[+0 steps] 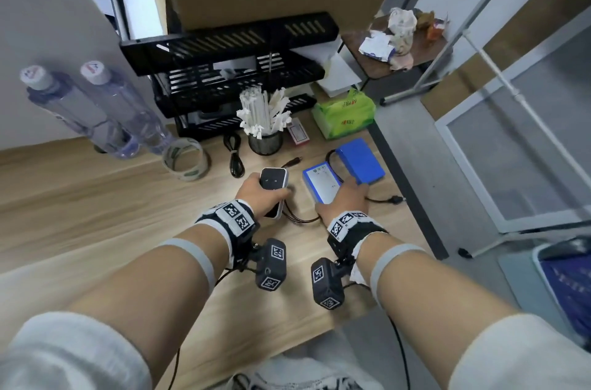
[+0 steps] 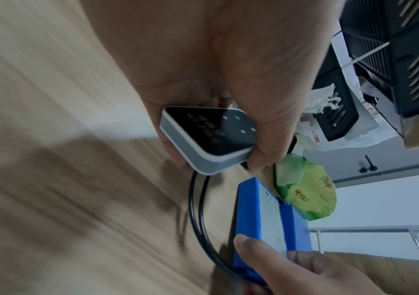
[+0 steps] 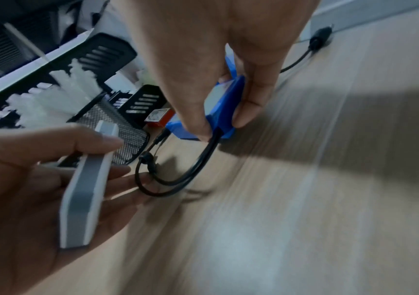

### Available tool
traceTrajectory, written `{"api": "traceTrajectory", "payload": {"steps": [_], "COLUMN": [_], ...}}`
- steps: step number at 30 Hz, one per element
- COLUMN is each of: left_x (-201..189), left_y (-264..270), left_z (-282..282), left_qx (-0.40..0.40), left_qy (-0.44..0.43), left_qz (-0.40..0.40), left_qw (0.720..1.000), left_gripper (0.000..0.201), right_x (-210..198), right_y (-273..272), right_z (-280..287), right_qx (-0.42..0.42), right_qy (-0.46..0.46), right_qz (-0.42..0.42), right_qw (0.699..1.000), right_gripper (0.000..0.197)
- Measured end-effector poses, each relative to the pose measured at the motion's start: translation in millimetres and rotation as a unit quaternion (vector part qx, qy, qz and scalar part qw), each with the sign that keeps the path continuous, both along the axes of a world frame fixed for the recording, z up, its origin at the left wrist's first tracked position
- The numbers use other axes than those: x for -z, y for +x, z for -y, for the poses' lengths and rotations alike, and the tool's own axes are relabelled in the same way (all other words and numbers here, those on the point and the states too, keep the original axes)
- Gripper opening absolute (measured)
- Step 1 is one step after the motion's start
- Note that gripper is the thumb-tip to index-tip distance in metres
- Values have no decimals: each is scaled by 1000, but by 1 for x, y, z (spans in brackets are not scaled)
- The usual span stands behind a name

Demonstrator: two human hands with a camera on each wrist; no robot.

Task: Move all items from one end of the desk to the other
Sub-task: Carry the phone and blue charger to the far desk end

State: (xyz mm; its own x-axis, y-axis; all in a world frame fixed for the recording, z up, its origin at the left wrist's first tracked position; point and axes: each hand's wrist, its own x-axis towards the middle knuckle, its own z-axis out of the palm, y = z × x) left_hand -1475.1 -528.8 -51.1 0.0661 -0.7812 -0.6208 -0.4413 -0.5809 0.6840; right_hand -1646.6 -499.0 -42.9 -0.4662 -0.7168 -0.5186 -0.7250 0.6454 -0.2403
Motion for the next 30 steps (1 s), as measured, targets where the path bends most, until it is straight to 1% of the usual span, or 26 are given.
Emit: {"api": "traceTrajectory", "payload": {"steps": [3, 6, 10, 12, 14, 17, 19, 21, 25, 27, 30], "left_x": [0, -6, -10, -7, -3, 4, 9, 15, 22, 22, 23], "left_y": [-14, -30, -44, -42, -34, -19, -12, -9, -14, -20, -25], "left_z": [7, 11, 10, 8, 5, -1, -6, -10, -16, -16, -15], "left_qx": [-29, -54, -117, -146, -166, -170, -176, -179, -195, -176, -124], "left_qy": [-17, -26, -37, -41, -41, -29, -12, 6, -13, -36, -65], "left_qz": [3, 1, -9, 13, 52, 133, 165, 194, 212, 217, 207], "left_qw": [999, 998, 992, 988, 984, 976, 970, 964, 958, 960, 968], "left_gripper": [54, 56, 54, 50, 53, 58, 62, 71, 79, 75, 66], "right_x": [3, 4, 2, 2, 3, 6, 8, 10, 13, 14, 15], "right_y": [-5, -10, -19, -22, -23, -26, -28, -30, -32, -33, -33], "right_z": [5, 7, 13, 17, 21, 22, 21, 21, 23, 22, 22], "right_qx": [24, 5, -18, -42, -65, -90, -104, -119, -130, -135, -143], "right_qy": [-16, -29, -28, -22, -13, -13, -23, -27, -27, -34, -39], "right_qz": [19, 35, 54, 53, 46, 35, 33, 33, 36, 40, 38], "right_qw": [999, 999, 998, 997, 997, 995, 994, 992, 990, 989, 988], "right_gripper": [70, 70, 78, 81, 85, 89, 88, 88, 91, 89, 90]}}
